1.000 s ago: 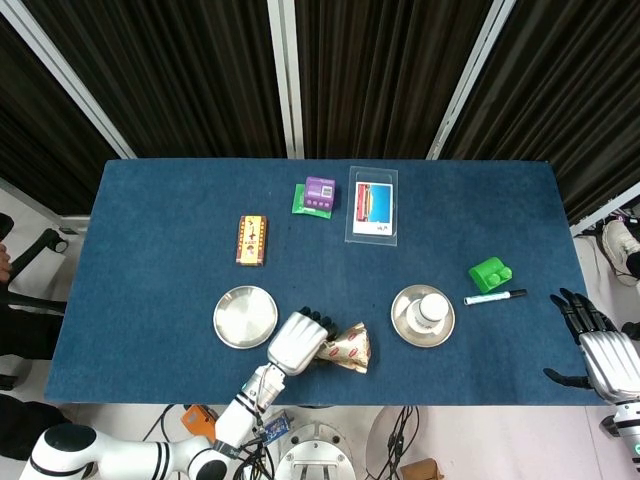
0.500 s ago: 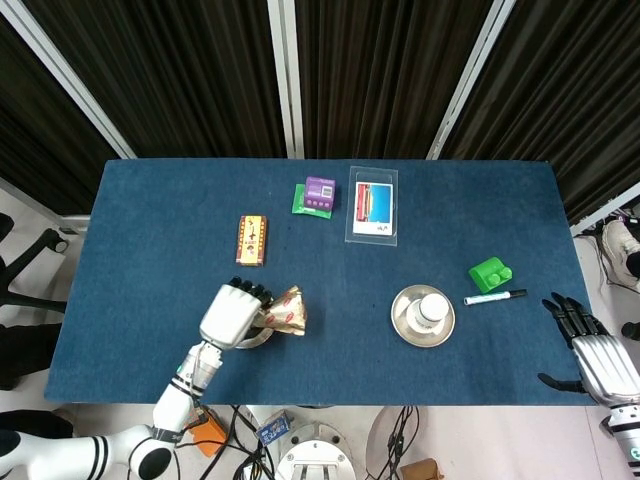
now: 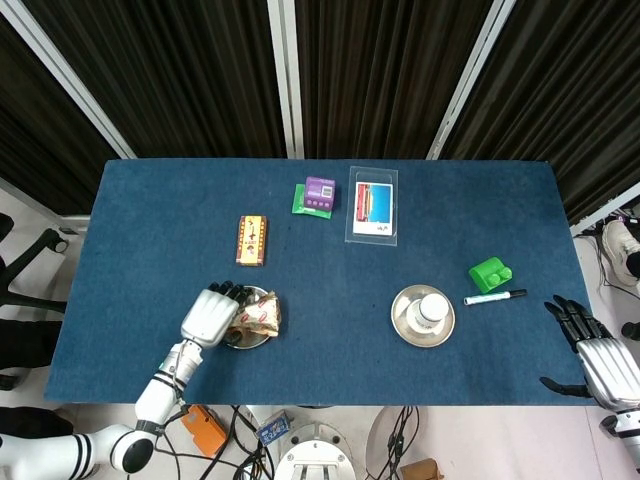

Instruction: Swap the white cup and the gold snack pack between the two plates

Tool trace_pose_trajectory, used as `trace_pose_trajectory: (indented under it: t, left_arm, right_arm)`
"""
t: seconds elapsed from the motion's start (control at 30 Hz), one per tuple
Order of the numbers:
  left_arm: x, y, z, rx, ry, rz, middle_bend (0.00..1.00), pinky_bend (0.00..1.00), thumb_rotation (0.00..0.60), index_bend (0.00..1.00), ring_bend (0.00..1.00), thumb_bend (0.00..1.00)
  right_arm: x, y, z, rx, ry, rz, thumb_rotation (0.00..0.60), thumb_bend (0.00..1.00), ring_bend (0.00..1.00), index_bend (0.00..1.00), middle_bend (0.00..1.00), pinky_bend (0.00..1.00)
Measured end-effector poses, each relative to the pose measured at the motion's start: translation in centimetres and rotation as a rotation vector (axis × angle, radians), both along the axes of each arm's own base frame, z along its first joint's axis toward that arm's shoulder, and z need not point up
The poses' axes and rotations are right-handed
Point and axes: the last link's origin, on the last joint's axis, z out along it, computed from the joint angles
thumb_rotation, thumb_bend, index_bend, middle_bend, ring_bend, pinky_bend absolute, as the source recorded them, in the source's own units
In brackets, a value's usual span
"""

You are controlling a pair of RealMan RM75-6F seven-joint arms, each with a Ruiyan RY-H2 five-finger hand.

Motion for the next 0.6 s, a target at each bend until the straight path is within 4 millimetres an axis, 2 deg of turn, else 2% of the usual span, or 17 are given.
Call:
trace_pose_trajectory:
  t: [0.13, 0.23, 0.37, 0.47, 0.6]
  left_arm:
    - [0.3, -0.2, 1.0, -0.019, -0.002, -0.003, 0.09, 0.23, 0.6, 0.06, 0.09, 0.0]
    - [0.6, -0.6, 2.0, -0.019, -0.011, -0.012, 0.08, 0.21, 0.6, 0.06, 0.07, 0.0]
    - [0.6, -1.2, 4.1, 0.003, -0.013, -0.033, 0.08, 0.19, 0.6, 0.05, 0.06, 0.0]
    - [0.0, -1.9, 6.4, 0.037, -0.011, -0.045, 0.07, 0.18, 0.6, 0.05, 0.05, 0.02]
    - [-2.3, -3.5, 10.5, 0.087, -0.012, -0.03, 0.06, 0.15, 0.6, 0.05, 0.04, 0.04]
  right_arm:
    - [0.0, 0.3, 0.1, 0.0, 0.001, 0.008, 0.6, 0.16, 0.0, 0.0, 0.0, 0.21]
    - [0.0, 0.4, 0.0, -0.003, 0.005, 0.009, 0.6, 0.16, 0.0, 0.0, 0.0, 0.21]
    - [0.1, 0.5, 0.0, -0.012, 0.013, 0.01, 0.6, 0.16, 0.0, 0.0, 0.0, 0.21]
    - [0.0, 0.8, 0.1, -0.031, 0.027, 0.01, 0.6, 0.16, 0.0, 0.0, 0.0, 0.21]
    - [0.1, 1.4, 0.2, -0.071, 0.051, 0.018, 0.6, 0.16, 0.0, 0.0, 0.0, 0.19]
